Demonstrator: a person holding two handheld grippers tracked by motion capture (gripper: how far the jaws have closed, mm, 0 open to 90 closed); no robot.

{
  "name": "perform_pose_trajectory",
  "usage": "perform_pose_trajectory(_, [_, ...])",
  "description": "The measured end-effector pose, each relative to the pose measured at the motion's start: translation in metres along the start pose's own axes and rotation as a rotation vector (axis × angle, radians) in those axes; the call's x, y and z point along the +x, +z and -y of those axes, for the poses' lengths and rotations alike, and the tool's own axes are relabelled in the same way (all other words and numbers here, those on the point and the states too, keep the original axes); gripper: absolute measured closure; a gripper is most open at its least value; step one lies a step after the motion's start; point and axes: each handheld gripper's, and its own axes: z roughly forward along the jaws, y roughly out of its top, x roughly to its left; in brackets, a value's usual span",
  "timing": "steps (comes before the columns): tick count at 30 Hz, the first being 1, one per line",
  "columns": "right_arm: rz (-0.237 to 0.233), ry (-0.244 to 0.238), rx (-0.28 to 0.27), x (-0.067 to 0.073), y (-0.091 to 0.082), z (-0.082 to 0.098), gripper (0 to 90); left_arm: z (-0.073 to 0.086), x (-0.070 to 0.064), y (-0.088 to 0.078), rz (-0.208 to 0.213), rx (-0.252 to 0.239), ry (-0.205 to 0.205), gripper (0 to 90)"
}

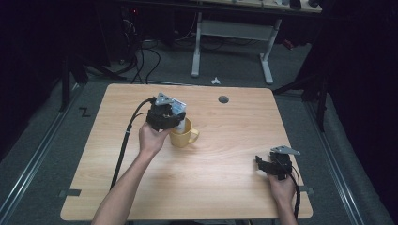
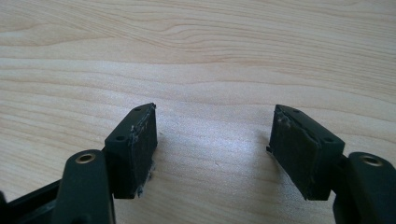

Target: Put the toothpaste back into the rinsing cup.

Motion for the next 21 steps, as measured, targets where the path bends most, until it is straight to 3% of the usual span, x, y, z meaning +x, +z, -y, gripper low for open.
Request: perform_pose_trajectory(21, [0.0,0.001,0.0,0.0,0.0,0.0,32.1,0.013,-0.002,0.017,-0.022,0.03,0.003,63.1])
